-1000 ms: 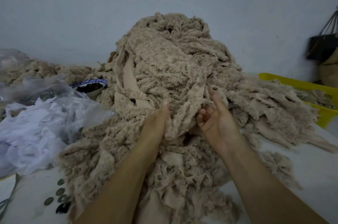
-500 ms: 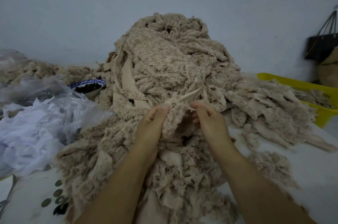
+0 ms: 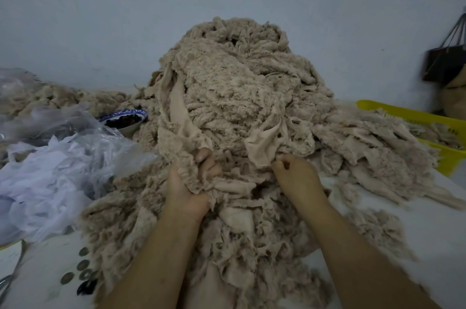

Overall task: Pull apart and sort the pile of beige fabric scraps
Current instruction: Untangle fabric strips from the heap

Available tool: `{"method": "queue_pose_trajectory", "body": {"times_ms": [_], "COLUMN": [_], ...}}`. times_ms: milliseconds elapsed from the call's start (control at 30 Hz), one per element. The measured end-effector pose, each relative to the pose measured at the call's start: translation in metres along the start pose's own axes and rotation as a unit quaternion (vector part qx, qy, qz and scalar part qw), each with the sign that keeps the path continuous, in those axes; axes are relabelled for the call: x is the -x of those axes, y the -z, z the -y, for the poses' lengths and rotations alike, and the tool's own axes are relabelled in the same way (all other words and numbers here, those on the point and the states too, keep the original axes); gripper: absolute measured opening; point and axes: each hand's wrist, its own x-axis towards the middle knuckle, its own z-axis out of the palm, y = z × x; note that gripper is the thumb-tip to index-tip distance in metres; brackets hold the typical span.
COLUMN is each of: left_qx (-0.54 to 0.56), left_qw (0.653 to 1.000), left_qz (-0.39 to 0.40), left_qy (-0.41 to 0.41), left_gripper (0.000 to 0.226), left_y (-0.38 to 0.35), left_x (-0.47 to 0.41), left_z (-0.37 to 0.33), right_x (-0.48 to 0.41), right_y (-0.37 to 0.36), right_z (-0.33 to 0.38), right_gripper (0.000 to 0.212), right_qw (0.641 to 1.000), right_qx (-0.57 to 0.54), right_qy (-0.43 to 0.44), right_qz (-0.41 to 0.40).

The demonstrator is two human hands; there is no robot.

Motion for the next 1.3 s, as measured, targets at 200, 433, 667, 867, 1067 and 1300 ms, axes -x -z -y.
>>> {"method": "queue_pose_trajectory", "body": {"times_ms": [200, 433, 667, 867, 1067, 1300], "left_qx": [-0.111, -0.210, -0.411, -0.526, -0.667, -0.725], "left_qw": [0.992, 0.973, 0.910, 0.844, 0.725, 0.651], "left_qz": [0.023, -0.019, -0.048, 0.083, 0.130, 0.038], "left_qy": [0.051, 0.093, -0.027, -0.069, -0.111, -0.222], "left_gripper": [0.022, 0.045, 0.067, 0.042, 0.060, 0.018], "left_y": [-0.010, -0.010, -0.016, -0.005, -0.001, 0.002], "left_x": [0.003, 0.000, 0.008, 0.008, 0.005, 0.004], "left_z": [0.016, 0.023, 0.033, 0.036, 0.033, 0.035], "right_x": [0.030, 0.025, 0.018, 0.017, 0.013, 0.010], "right_y": [-0.001, -0.016, -0.011, -0.013, -0.007, 0.002], "right_z": [0.036, 0.031, 0.028, 0.028, 0.027, 0.025], "right_gripper": [0.029, 0.022, 0.024, 0.042, 0.019, 0.022], "right_qw": [0.957, 0.952, 0.925, 0.918, 0.873, 0.855], "right_qx": [-0.179, -0.192, -0.372, -0.388, -0.486, -0.515], "right_qy": [0.228, 0.220, 0.071, 0.024, -0.022, -0.032], "right_qz": [0.017, 0.086, 0.027, 0.085, 0.040, -0.061]}}
